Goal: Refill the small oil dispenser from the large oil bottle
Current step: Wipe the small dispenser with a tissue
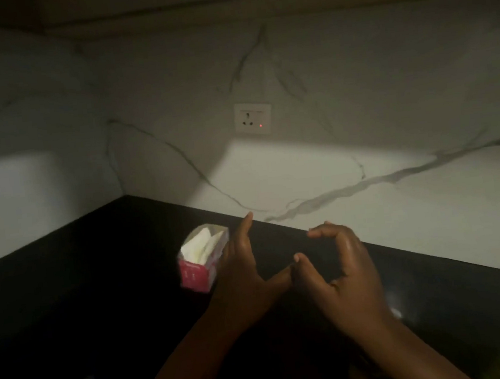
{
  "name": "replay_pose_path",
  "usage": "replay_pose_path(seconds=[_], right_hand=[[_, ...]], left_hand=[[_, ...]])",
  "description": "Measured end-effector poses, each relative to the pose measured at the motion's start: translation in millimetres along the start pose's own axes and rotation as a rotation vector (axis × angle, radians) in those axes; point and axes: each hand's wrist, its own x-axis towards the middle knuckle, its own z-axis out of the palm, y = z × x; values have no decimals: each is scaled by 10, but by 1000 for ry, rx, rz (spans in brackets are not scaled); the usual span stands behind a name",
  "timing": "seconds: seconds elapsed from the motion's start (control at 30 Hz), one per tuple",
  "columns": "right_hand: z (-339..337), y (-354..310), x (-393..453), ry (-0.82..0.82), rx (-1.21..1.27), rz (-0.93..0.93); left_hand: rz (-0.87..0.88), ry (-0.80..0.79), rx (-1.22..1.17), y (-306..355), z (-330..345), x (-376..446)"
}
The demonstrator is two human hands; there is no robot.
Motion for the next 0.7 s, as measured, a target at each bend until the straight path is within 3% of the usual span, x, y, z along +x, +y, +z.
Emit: replay_pose_path(seconds=[0.13,0.33,0.43,0.7], right_hand=[[842,-53,320,-156,-41,-31],[1642,36,698,-453,-217,-65],[1904,163,835,-585,-290,-45],[2232,338,1179,-752,-466,-79]], left_hand=[[23,93,299,-755,-491,407],[34,33,612,-1580,-822,765],[4,-31,690,-1819,-854,882],[-122,-230,748,-2118,-819,993]])
